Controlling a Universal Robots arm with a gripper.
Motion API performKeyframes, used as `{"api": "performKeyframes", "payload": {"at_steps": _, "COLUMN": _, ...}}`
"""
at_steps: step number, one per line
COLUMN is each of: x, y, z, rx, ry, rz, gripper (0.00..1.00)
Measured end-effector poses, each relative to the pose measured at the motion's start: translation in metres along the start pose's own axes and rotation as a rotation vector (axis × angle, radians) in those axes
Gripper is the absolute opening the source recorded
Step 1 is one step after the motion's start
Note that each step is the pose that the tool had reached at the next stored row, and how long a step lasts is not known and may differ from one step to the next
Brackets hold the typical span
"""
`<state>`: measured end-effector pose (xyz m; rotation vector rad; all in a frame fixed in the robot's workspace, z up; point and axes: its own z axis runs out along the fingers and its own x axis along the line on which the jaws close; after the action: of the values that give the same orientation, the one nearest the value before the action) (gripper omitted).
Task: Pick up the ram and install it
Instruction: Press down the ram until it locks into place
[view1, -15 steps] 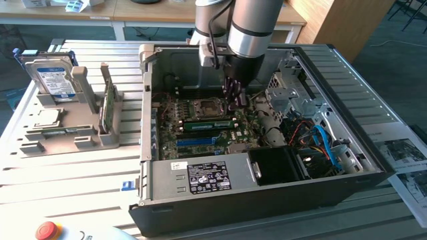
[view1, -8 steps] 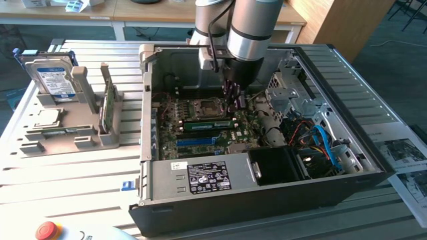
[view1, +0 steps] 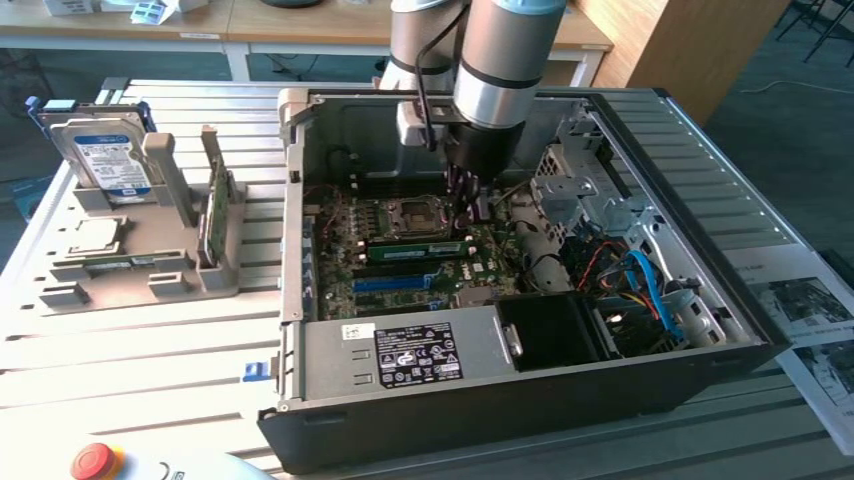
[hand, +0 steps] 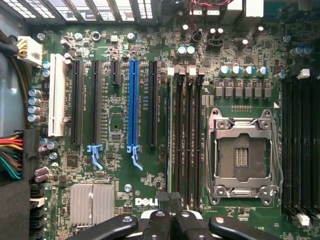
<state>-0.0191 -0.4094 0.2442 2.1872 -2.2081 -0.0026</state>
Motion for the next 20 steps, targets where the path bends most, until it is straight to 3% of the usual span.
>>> {"api": "performKeyframes", "payload": {"at_steps": 10, "x": 0.000, "y": -0.0006, "z": 0.0030, "rx": -0.0001, "ry": 0.0001, "rz": 0.000, "gripper": 0.10}}
{"api": "performKeyframes", "payload": {"at_steps": 20, "x": 0.000, "y": -0.0126, "z": 0.0030, "rx": -0.0001, "ry": 0.0001, "rz": 0.000, "gripper": 0.10}}
